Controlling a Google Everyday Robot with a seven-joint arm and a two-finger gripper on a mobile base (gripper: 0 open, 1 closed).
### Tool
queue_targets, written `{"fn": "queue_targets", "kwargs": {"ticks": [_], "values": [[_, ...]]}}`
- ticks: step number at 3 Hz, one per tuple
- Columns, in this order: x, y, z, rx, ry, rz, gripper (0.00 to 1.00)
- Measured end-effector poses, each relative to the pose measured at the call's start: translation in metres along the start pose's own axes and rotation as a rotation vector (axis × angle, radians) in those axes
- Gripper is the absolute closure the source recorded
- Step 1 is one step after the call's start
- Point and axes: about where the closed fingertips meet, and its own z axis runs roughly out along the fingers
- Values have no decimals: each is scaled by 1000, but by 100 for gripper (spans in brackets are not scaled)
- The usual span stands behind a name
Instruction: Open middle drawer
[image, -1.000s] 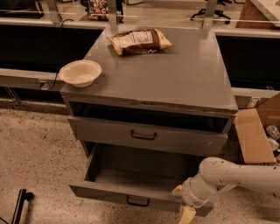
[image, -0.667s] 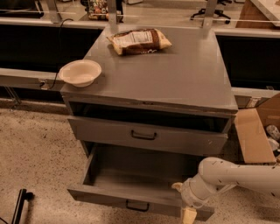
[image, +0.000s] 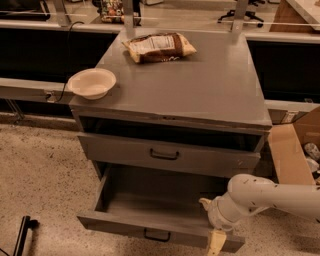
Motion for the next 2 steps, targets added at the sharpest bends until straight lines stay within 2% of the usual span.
{"fn": "queue_targets", "kwargs": {"ticks": [1, 2], "values": [[-8, -26, -31, 63, 42, -16, 17], [-3, -56, -49, 96, 82, -6, 40]]}}
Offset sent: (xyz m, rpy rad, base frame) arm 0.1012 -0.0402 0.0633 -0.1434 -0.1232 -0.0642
